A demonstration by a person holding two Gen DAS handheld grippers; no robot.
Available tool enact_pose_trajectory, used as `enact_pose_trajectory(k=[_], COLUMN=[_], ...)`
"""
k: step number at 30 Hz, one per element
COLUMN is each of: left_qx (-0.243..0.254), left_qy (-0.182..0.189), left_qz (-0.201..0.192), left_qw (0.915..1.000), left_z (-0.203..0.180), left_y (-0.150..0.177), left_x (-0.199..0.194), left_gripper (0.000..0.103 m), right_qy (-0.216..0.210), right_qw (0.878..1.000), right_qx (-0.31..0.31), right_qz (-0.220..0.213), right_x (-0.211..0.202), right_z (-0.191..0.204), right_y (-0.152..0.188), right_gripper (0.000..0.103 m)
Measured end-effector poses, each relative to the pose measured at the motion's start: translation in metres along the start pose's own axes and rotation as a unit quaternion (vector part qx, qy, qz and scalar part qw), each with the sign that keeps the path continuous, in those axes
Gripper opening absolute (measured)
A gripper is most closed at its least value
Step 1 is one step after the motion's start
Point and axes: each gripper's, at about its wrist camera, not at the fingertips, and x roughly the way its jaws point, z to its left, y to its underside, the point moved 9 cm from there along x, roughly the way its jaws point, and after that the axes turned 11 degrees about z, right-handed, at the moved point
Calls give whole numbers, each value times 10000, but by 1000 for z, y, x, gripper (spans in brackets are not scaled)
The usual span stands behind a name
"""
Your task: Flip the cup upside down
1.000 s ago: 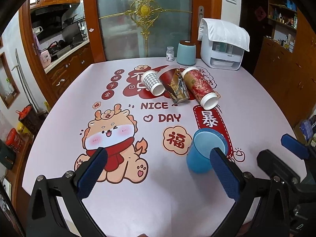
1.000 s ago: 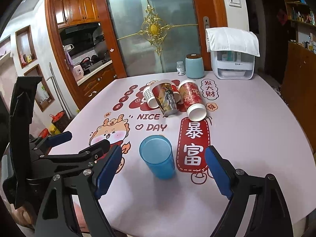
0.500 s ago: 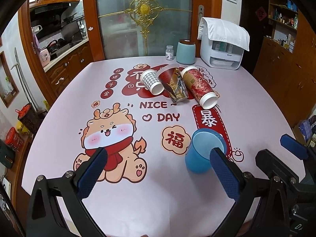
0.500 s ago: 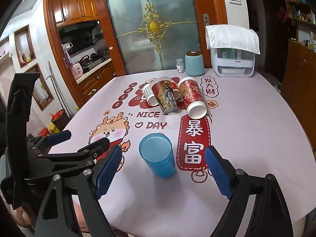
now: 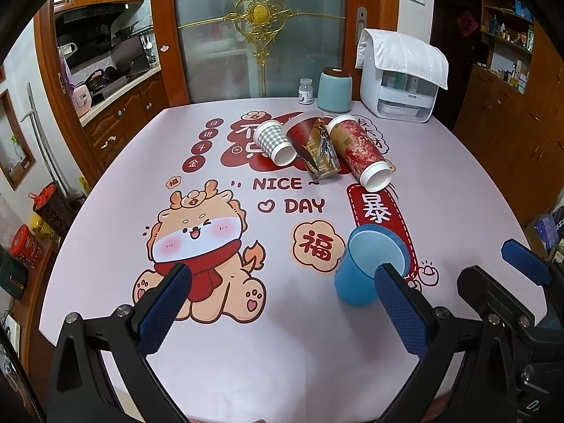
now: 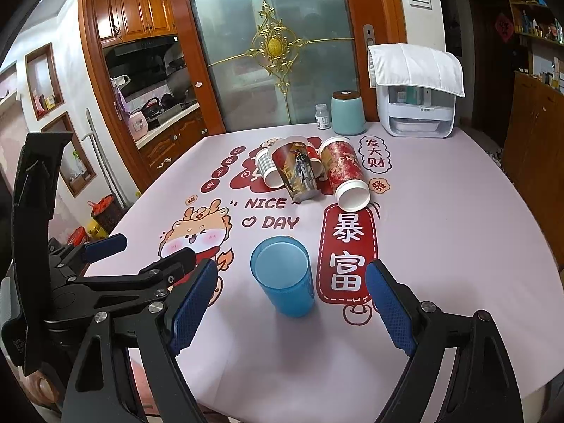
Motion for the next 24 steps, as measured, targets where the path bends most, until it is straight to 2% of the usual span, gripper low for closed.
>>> enact_pose_trajectory(k=[24], left_qx=[-3], left_qy=[-7], left_qz=[5], left_qw=[10000], left_z=[3], left_y=[1], left_x=[1], left_gripper=[102], right_qy=[-24], right_qw=[10000], right_qx=[24], right_qz=[25], right_x=[7], right_z=[2], right_y=[3], right_gripper=[87])
